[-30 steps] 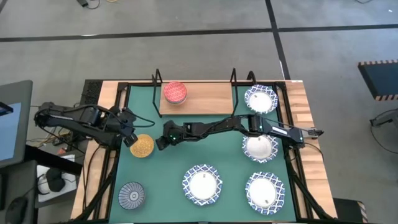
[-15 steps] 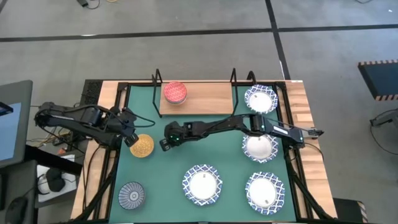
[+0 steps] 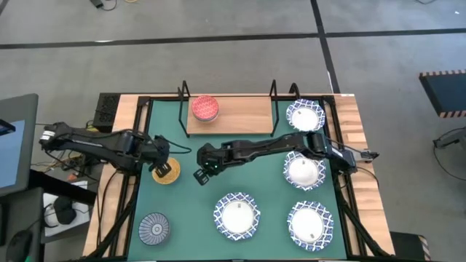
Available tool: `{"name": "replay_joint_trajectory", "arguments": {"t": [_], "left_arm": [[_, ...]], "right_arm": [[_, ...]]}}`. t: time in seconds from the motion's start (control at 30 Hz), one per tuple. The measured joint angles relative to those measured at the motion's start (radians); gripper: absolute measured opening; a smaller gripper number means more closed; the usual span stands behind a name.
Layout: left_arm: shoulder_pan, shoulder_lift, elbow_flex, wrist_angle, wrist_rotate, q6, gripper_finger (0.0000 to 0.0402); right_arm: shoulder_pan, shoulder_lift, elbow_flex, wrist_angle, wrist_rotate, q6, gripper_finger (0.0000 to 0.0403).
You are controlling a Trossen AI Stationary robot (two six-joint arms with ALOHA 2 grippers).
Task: Place and stack bowls onto a shelf
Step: Stack the yellow patterned bowl on top of the red bowl on the shelf
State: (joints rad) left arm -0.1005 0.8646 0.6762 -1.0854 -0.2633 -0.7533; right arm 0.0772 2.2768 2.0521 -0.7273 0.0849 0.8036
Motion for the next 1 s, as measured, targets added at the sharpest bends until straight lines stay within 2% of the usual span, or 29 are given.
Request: {"name": "replay_joint_trajectory", "arguments": {"t": [0.33,0.47,0.6,0.77,1.0], "left_arm": [[0.132,0.000,-0.177,0.132,0.142,0.035,0.0109],[0.164,0.000,-0.219,0.165,0.163,0.033,0.0109],[0.176,-0.001,-0.214,0.168,0.199,0.023,0.0109],[0.175,-0.001,-0.147,0.160,0.217,-0.005,0.0110],[0.174,-0.001,-0.117,0.165,0.197,0.014,0.0130]], "right_arm": [[0.010,-0.090,0.000,-0.008,0.020,-0.045,0.0028],[0.013,-0.100,0.000,-0.010,0.023,-0.045,0.0032],[0.030,-0.100,0.000,-0.023,0.023,-0.044,0.0032],[0.054,-0.100,0.000,-0.036,0.023,-0.020,0.0030],[0.061,-0.100,0.000,-0.037,0.042,0.011,0.0032]]}}
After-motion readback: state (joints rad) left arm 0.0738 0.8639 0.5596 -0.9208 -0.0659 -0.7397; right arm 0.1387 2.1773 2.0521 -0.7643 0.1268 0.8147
